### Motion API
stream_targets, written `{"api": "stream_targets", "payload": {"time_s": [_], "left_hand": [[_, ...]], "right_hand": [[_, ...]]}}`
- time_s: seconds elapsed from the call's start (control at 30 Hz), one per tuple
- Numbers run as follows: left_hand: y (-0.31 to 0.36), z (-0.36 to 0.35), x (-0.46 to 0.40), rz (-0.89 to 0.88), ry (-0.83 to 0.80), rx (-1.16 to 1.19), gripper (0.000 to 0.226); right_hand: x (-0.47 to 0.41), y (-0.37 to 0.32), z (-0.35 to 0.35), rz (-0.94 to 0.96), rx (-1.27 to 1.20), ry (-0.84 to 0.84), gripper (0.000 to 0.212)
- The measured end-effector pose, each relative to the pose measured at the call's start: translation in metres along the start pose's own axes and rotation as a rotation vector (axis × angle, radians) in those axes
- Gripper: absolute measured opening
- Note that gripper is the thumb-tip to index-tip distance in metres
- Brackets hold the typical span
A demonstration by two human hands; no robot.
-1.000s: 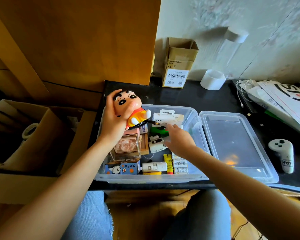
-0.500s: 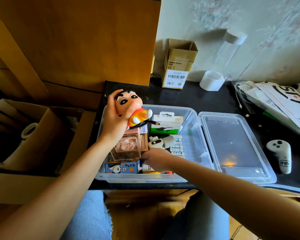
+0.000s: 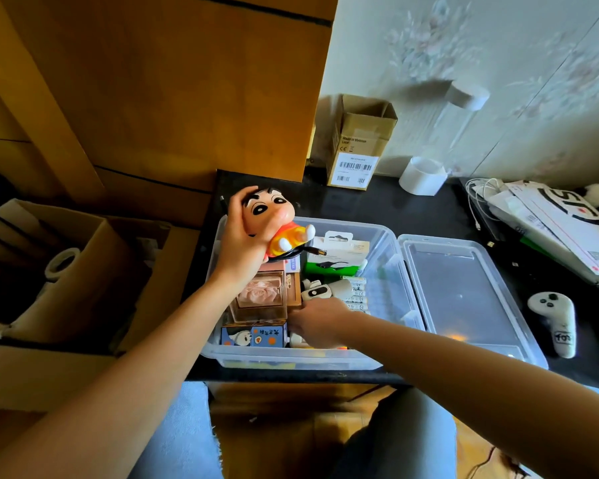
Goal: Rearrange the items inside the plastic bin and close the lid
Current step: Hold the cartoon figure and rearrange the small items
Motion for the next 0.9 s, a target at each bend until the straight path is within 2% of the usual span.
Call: {"api": "stream_targets", "payload": {"time_s": [0.2,0.33,0.57,0.7,0.73,0.83,0.9], "left_hand": [[-0.001,0.0,0.0,0.012,0.001,-0.023,0.06],[0.0,0.001,0.001,0.021,-0.01,-0.022,0.067],[-0.001,0.0,0.0,-0.003,0.001,-0.047,0.059],[-0.001,0.003,0.001,0.003,0.006,-0.03,0.062],[0.0,0.003,0.001,0.004,0.002,-0.025,0.063],[-0.001,0.002,0.001,0.007,-0.007,-0.021,0.064],[-0.002,0.003,-0.001,0.005,-0.004,-0.03,0.063]], "right_hand": [[0.0,-0.003,0.013,0.042,-0.014,-0.081,0.035],[0.0,0.0,0.012,-0.031,-0.107,-0.132,0.031],[-0.019,-0.007,-0.007,-0.36,-0.205,0.024,0.022],[-0.02,0.003,-0.009,-0.389,-0.299,0.034,0.025],[-0.019,0.008,-0.01,-0.392,-0.358,0.016,0.029],[-0.017,0.018,-0.017,-0.538,-0.827,-0.071,0.027],[-0.019,0.018,-0.019,-0.56,-0.959,-0.152,0.032]]}}
Point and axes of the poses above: each hand's wrist, its own x-axis away from the middle knuckle, its own z-axis out of the back of the hand, y = z × x, the point moved 1 cm from there along -x, towards the middle knuckle, and after that the axes turned 5 degrees about x, right-handed, at the moved point
